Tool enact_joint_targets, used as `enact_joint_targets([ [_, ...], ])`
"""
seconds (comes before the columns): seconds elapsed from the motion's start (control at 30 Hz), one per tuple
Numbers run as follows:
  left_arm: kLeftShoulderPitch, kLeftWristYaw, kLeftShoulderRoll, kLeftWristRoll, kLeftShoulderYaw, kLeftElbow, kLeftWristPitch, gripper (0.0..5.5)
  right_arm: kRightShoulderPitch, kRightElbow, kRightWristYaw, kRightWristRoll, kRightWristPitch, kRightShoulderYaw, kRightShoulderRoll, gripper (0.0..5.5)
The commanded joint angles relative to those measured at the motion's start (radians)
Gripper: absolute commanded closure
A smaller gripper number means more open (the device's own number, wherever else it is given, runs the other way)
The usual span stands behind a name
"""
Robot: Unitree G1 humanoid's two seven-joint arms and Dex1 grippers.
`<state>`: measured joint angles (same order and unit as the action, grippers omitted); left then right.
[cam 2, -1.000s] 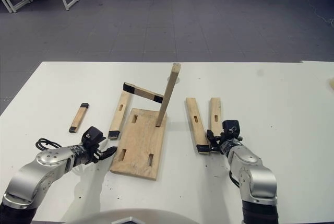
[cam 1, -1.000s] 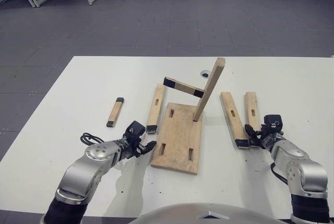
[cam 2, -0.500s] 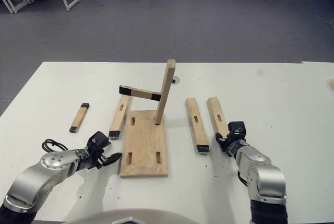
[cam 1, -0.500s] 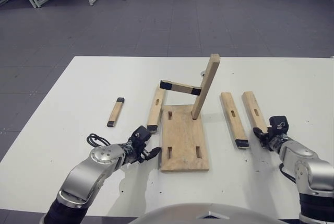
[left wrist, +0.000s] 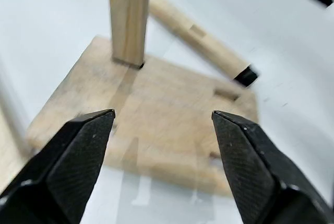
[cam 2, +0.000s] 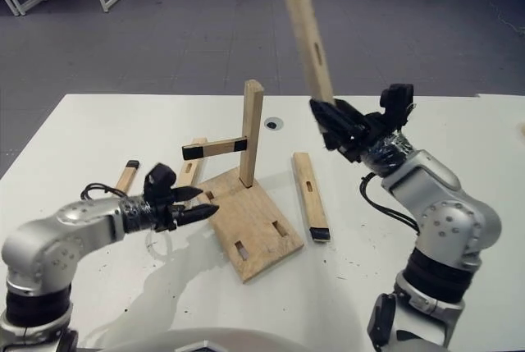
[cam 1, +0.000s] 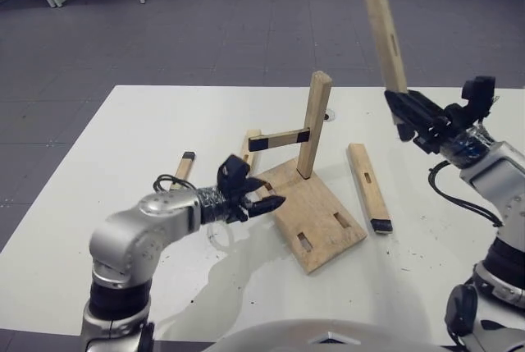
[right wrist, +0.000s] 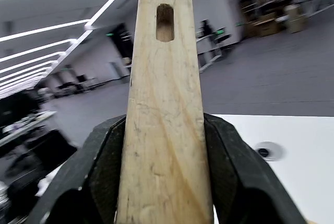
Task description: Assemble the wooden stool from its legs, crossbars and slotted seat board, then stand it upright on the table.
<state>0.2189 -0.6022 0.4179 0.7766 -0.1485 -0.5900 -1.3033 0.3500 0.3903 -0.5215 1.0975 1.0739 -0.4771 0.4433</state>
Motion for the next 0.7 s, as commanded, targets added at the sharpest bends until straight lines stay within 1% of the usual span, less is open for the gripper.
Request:
enact_joint_targets([
  [0.03,0.192,-0.037,-0.028,0.475,-0.215,0.141,-0.103,2.04,0.004,0.006,-0.175,0.298,0.126,-0.023,0.154,3.45],
  [0.13,0.244,0.048,-0.001,0.724,-0.218,0.249,-0.07,2.04,0.034,0.002,-0.215,0.336,0.139,0.065,0.176,3.45],
  [0.23,0.266,0.177,0.02,0.874,-0.171,0.297,-0.004,2.04,0.047,0.013,-0.224,0.323,0.121,0.153,0.173,3.45],
  [0.3,0.269,0.261,0.023,0.906,-0.134,0.306,0.038,2.04,0.055,0.018,-0.217,0.326,0.107,0.19,0.164,3.45],
  [0.37,0.259,0.303,0.036,0.929,-0.1,0.3,0.068,2.04,0.049,0.03,-0.206,0.331,0.092,0.215,0.157,3.45],
  [0.63,0.244,0.345,0.097,1.088,-0.013,0.271,0.161,2.04,0.027,0.051,-0.186,0.279,0.041,0.304,0.151,3.45],
  [0.7,0.246,0.376,0.104,1.109,0.002,0.284,0.197,2.34,0.026,0.053,-0.181,0.269,0.027,0.321,0.148,3.45],
])
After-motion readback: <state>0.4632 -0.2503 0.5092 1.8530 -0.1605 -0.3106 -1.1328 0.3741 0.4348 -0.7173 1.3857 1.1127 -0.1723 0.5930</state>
